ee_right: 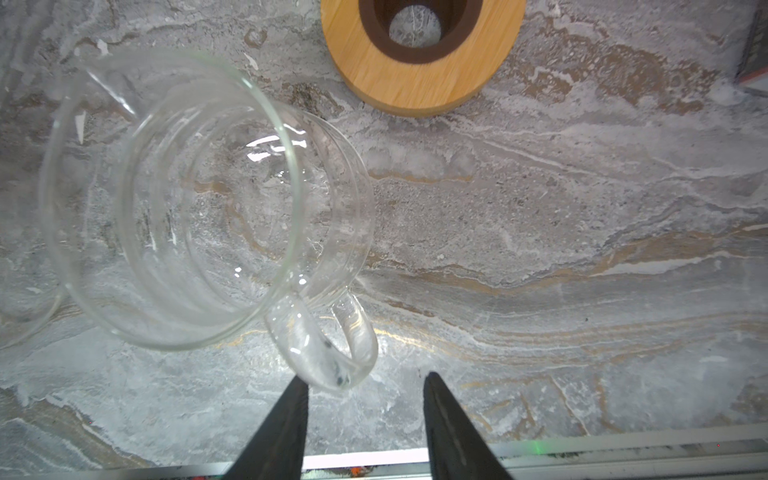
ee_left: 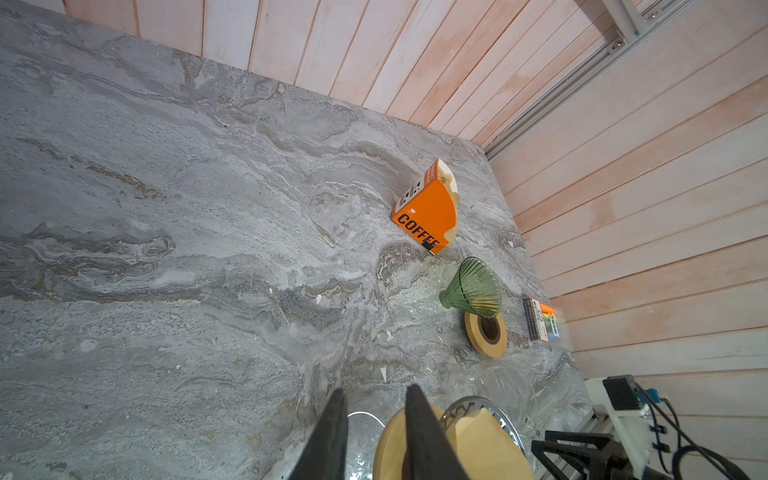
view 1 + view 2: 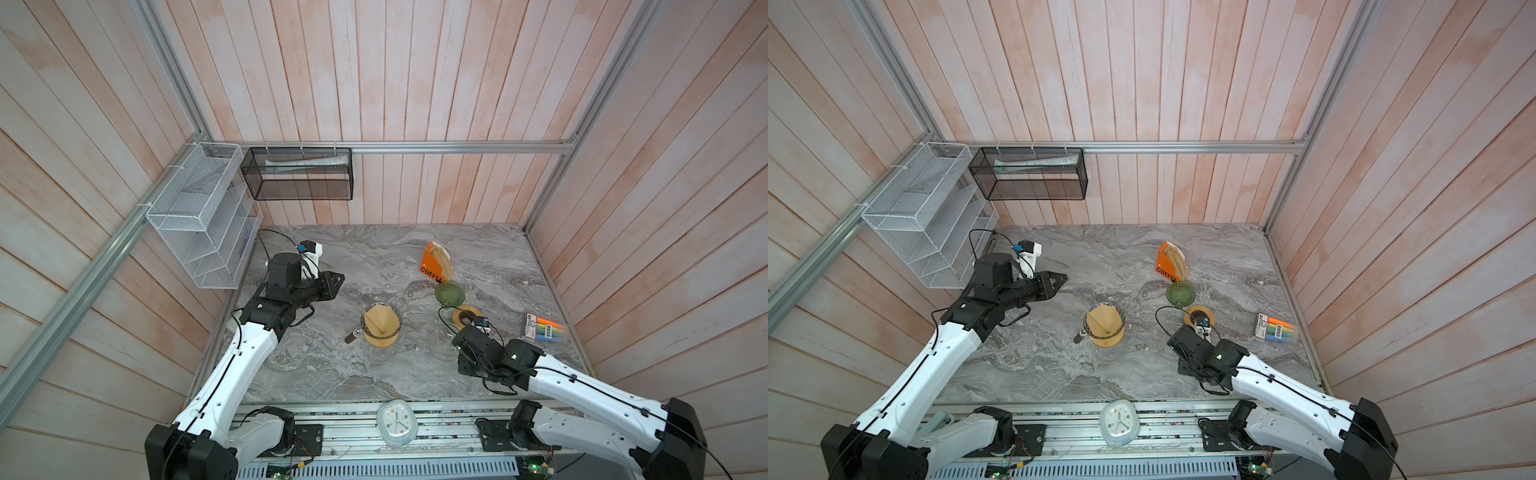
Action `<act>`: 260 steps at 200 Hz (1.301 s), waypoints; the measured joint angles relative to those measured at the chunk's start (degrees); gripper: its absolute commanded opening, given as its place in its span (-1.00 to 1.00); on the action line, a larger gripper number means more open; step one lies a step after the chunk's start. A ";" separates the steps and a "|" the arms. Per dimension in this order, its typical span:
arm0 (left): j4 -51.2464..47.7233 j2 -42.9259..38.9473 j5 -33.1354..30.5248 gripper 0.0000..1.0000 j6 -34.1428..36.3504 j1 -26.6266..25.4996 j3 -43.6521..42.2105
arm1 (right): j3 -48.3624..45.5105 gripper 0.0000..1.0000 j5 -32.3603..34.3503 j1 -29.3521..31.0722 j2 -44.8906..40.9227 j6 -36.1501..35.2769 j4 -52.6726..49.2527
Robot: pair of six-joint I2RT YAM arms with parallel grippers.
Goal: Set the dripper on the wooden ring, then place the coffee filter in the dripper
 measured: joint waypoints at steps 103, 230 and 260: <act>0.00 0.00 0.02 -0.45 0.20 0.00 0.00 | 6.47 -0.06 2.82 -3.85 -0.63 -2.34 -2.03; 0.44 0.81 0.87 -0.45 0.63 0.00 0.00 | 12.76 -0.17 -1.81 -8.46 5.99 -13.46 9.14; 0.35 1.11 1.29 -0.45 0.68 0.00 0.20 | 7.08 -0.12 -5.33 -19.32 3.10 -13.57 11.96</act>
